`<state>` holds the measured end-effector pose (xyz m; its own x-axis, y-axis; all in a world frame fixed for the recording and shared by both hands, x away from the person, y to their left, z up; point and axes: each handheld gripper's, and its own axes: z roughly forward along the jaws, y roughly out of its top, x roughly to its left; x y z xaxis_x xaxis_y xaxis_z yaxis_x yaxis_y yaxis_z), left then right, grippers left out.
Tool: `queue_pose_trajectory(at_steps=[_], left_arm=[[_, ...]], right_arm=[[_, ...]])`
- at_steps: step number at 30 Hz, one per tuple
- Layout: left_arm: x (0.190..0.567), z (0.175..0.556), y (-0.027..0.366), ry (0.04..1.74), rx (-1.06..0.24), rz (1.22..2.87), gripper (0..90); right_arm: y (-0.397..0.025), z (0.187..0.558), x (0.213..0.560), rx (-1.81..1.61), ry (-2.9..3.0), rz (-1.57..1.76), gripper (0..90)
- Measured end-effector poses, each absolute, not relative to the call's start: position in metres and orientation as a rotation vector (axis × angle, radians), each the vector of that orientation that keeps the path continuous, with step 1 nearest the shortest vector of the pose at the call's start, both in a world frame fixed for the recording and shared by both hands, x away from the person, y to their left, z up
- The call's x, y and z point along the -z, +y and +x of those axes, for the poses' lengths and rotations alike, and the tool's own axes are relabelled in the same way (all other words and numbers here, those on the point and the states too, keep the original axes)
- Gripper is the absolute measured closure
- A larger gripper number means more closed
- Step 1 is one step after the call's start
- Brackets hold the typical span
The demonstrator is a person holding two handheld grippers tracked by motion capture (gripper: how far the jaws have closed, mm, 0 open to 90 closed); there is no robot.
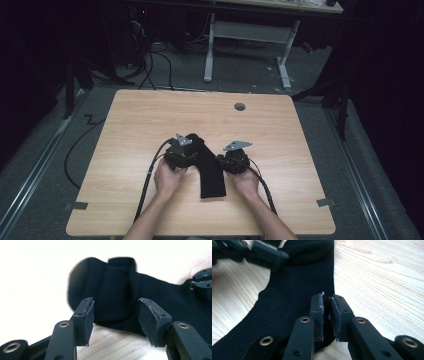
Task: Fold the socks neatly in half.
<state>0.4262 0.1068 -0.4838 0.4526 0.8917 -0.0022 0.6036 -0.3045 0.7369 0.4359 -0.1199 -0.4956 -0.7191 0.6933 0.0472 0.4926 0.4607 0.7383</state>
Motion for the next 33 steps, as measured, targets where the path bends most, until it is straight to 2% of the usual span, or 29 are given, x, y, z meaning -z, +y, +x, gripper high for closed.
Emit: queue_pose_trajectory(at_steps=[6, 12, 24, 30, 33], left_arm=[[0.470, 0.413, 0.102, 1.154, -0.544, 2.015, 47.6], [0.482, 0.412, 0.084, 1.098, -0.483, 2.096, 47.9], [0.495, 0.418, 0.075, 1.094, -0.460, 2.158, 48.7], [0.491, 0.412, 0.074, 1.072, -0.433, 2.173, 51.8], [0.484, 0.411, 0.077, 1.079, -0.483, 2.136, 52.1]], right_arm=[[-0.123, 0.433, 0.487, -1.148, 2.415, 0.987, 89.4], [-0.116, 0.436, 0.489, -1.149, 2.446, 0.980, 89.2], [-0.124, 0.440, 0.495, -1.065, 2.444, 1.023, 79.3], [-0.119, 0.423, 0.490, -1.115, 2.465, 0.936, 75.0], [-0.117, 0.416, 0.494, -1.103, 2.486, 0.905, 74.4]])
